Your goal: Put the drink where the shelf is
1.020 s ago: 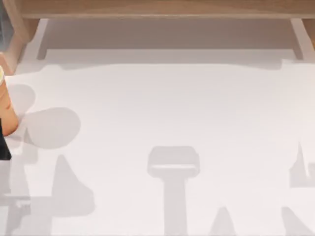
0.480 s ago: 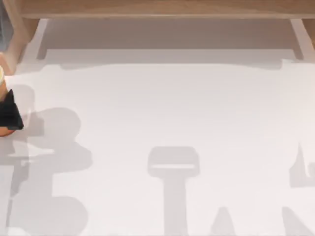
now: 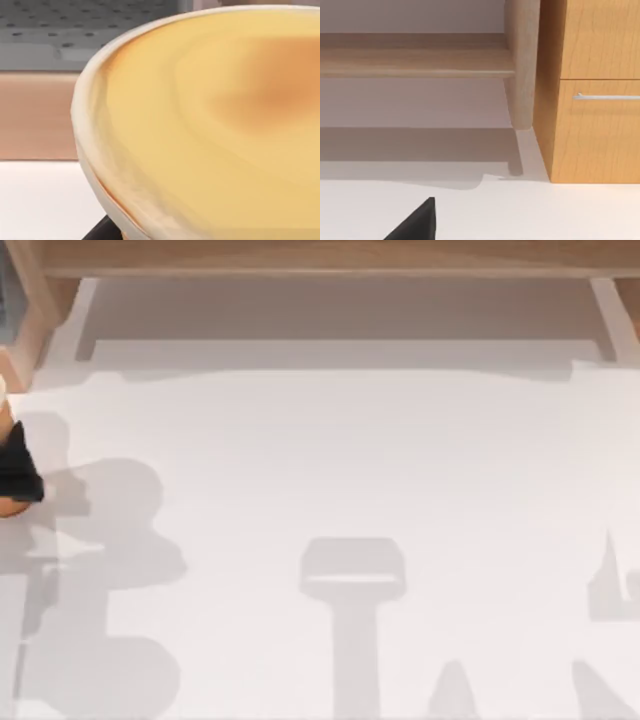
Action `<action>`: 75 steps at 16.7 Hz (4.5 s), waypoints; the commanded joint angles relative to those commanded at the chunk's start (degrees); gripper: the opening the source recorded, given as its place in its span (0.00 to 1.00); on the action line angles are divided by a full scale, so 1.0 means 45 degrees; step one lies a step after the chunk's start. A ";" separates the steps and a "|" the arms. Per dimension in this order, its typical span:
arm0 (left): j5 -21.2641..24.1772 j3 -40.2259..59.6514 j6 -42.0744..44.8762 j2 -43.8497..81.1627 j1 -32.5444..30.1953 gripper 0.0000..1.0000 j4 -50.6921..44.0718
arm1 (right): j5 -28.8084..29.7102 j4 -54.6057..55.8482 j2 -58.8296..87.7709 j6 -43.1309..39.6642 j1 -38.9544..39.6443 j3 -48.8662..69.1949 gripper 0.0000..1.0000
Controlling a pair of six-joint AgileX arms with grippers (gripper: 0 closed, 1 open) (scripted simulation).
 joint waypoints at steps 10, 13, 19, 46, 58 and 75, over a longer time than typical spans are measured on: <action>0.0000 0.0000 0.0000 0.0000 0.0000 0.00 0.0000 | 0.0000 0.0000 0.0000 0.0000 0.0000 0.0000 1.00; 0.0000 0.0000 0.0000 0.0000 0.0000 0.00 0.0000 | 0.0000 0.0000 0.0000 0.0000 0.0000 0.0000 1.00; 0.0002 -0.0012 0.0018 -0.0052 0.0008 0.00 -0.0046 | 0.0000 0.0000 0.0000 0.0000 0.0000 0.0000 1.00; -0.3261 0.8841 -0.2840 -0.2000 -0.5924 0.00 -0.9143 | 0.0000 0.0000 0.0000 0.0000 0.0000 0.0000 1.00; -0.6847 1.4260 -0.1463 -0.0615 -0.6945 0.00 -1.5050 | 0.0000 0.0000 0.0000 0.0000 0.0000 0.0000 1.00; -0.6528 1.5169 -0.1399 0.1347 -0.6650 0.15 -1.3984 | 0.0000 0.0000 0.0000 0.0000 0.0000 0.0000 1.00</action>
